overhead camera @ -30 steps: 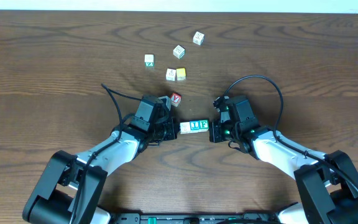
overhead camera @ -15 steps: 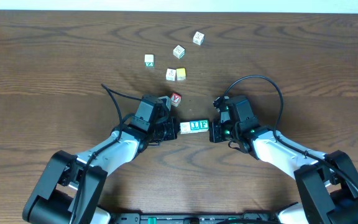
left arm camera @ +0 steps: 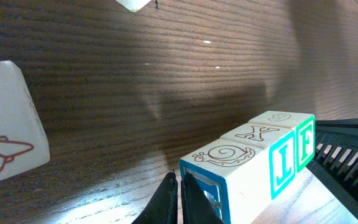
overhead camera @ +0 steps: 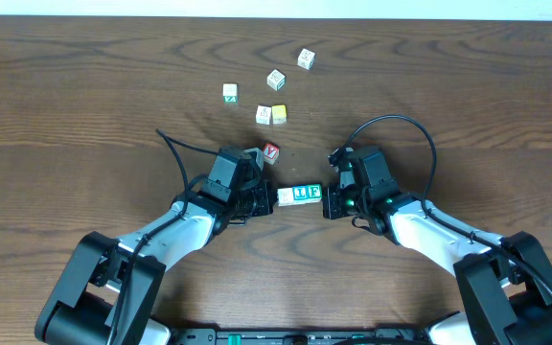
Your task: Lift 3 blocks
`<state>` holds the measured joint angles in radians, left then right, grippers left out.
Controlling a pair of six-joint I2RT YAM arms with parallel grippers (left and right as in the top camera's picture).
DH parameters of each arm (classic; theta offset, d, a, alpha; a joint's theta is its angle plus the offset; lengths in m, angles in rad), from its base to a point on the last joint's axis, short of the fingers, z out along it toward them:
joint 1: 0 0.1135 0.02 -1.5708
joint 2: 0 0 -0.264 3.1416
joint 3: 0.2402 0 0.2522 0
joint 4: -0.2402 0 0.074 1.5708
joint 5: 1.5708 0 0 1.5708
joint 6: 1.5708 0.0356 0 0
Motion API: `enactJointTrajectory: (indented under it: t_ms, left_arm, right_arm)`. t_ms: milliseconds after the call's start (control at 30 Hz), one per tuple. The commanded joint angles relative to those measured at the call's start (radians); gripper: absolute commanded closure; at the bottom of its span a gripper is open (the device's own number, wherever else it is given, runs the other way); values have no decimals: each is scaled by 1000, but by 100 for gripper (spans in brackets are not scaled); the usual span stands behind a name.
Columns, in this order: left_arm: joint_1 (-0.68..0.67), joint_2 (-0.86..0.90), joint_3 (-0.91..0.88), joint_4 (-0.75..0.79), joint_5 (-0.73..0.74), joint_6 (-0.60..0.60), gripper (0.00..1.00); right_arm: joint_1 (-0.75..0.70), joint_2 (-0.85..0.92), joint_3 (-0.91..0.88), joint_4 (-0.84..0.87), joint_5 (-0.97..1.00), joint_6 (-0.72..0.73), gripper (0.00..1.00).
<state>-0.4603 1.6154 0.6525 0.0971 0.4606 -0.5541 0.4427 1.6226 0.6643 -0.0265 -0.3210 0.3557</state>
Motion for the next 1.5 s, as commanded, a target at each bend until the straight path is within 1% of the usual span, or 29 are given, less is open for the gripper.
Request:
enactJointTrajectory:
  t_ms: [0,233,633,1067,1467]
  left_arm:
    - [-61,-23,82,38,174,-9,93]
    - [-61,-23,92,37,175,-9,93]
    - [-61,-23,95,38,176,-24,93]
    - [-61,-26,100,37,183,-28,93]
    - [-61,-68,101,37,182,-28,93]
  right_arm:
    - [74,2,61,31,-294,-5,99]
    - [74,-6,62,24,-294,-6,99]
    - [75,-73,63,0,-278,-13,99]
    - [75,-74,63,-11,-278,-13,99]
    - [75,-74,84,-28,-279,-13,99]
